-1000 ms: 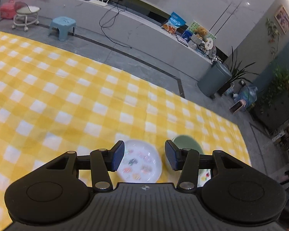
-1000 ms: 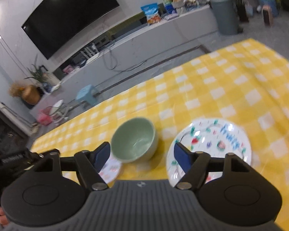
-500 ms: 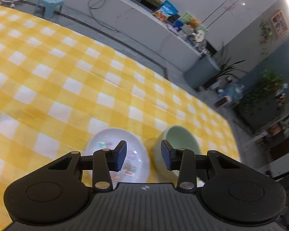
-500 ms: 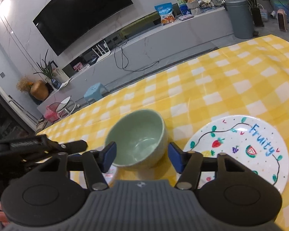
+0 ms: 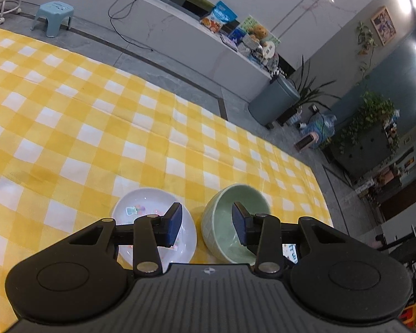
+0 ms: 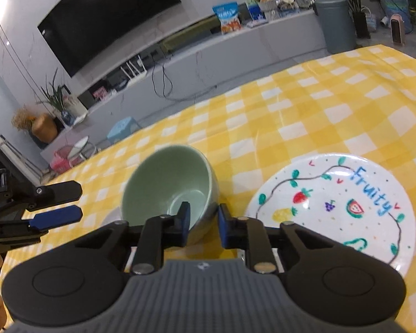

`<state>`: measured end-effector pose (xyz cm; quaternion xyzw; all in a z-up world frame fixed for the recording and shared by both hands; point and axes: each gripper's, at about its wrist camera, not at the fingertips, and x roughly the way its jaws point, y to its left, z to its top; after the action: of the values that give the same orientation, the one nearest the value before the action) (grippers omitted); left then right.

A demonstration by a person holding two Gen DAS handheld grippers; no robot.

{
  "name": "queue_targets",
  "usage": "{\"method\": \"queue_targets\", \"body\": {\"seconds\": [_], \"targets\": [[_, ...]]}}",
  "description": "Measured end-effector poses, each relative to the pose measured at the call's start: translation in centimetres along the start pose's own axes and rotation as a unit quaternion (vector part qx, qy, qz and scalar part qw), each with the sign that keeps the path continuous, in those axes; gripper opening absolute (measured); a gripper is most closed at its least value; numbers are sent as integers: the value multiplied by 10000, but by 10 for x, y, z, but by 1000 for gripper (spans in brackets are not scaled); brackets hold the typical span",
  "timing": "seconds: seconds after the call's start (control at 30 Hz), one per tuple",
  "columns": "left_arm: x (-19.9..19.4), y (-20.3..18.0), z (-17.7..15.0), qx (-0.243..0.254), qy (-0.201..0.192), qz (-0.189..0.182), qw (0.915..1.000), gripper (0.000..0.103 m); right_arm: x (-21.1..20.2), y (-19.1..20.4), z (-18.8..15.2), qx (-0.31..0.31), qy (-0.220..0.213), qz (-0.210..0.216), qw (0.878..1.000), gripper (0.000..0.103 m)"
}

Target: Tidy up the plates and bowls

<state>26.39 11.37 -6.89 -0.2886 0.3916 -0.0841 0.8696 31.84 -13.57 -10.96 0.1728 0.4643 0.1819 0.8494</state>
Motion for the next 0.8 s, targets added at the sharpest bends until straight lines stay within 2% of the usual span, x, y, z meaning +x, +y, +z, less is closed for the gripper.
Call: {"method": "queue_targets", "body": {"seconds": [0.13,0.2,0.33,0.47,0.6,0.73,0.8], "targets": [[4,-1,-2,134,119,21,9998,45,-2,8,1,-235,412,-207,9987,15],[6,-2,-2,181,189,45,9996,45,-4,12,1,-346,635,-148,9973,15],[10,-5,-6,286,336,32,9990,45,-10,12,3,-227,818,18,9964,16],[15,-9,-10,427,427,47,9982,45,-8,5,1,31,773,174,9969,21],[25,-11,-16,589,660,85,9960,43,-3,0,-4,242,664,230,9972,36],[32,-13,-21,723,792,189,9941,41,0,-5,-8,408,457,246,9978,36],[34,-14,-22,745,840,274,9933,40,0,-5,-11,523,320,324,9976,32]]}}
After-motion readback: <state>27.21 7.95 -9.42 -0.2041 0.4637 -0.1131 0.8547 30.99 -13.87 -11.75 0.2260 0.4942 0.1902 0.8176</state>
